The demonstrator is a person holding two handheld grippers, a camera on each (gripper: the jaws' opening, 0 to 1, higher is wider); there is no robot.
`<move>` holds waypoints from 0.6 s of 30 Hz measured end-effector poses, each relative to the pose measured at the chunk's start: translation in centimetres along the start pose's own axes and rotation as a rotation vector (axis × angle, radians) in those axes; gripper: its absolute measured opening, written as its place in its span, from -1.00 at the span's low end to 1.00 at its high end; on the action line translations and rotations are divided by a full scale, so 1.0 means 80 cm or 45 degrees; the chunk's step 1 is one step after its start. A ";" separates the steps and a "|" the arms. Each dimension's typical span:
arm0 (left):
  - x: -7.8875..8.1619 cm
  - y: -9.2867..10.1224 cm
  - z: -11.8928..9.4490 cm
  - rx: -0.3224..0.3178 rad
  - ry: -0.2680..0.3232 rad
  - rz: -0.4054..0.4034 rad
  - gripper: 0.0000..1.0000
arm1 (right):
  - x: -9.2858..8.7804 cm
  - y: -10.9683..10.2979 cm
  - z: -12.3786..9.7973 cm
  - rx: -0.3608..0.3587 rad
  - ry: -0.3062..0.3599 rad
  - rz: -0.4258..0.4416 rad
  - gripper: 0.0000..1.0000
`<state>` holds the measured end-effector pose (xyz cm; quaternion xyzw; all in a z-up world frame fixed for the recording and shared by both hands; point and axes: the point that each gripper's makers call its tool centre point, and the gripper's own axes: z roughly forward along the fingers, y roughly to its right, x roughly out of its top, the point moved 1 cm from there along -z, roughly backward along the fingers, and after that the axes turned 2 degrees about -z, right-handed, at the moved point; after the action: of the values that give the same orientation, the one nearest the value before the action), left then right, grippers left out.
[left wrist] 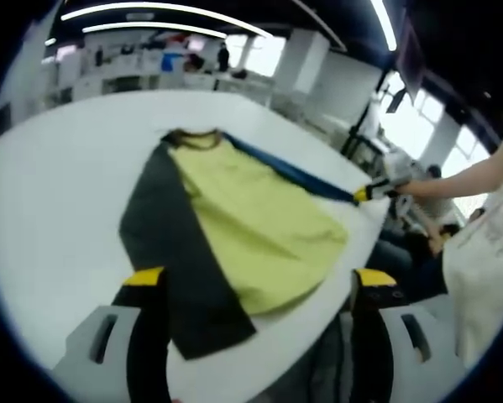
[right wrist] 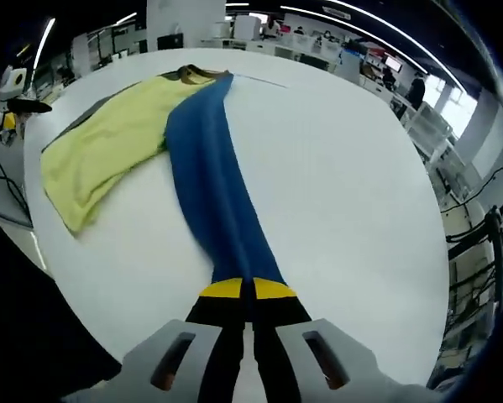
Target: Fold the garment on the visible template until the final outline fits inside the template.
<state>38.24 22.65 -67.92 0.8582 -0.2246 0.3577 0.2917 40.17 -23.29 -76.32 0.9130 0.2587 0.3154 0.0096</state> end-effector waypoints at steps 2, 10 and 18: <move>0.000 0.001 0.000 0.001 -0.001 -0.002 0.72 | 0.001 0.011 0.000 -0.014 -0.005 -0.007 -0.95; 0.006 0.005 -0.003 0.005 0.007 0.003 0.74 | -0.003 0.058 0.004 -0.063 -0.064 -0.044 -0.95; 0.010 0.011 -0.001 0.007 -0.009 0.010 0.75 | 0.010 0.117 0.006 -0.116 -0.095 -0.062 -0.95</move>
<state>38.25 21.91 -66.98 0.8593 -0.2280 0.3565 0.2873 45.33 -30.96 -74.57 0.9161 0.2658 0.2922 0.0685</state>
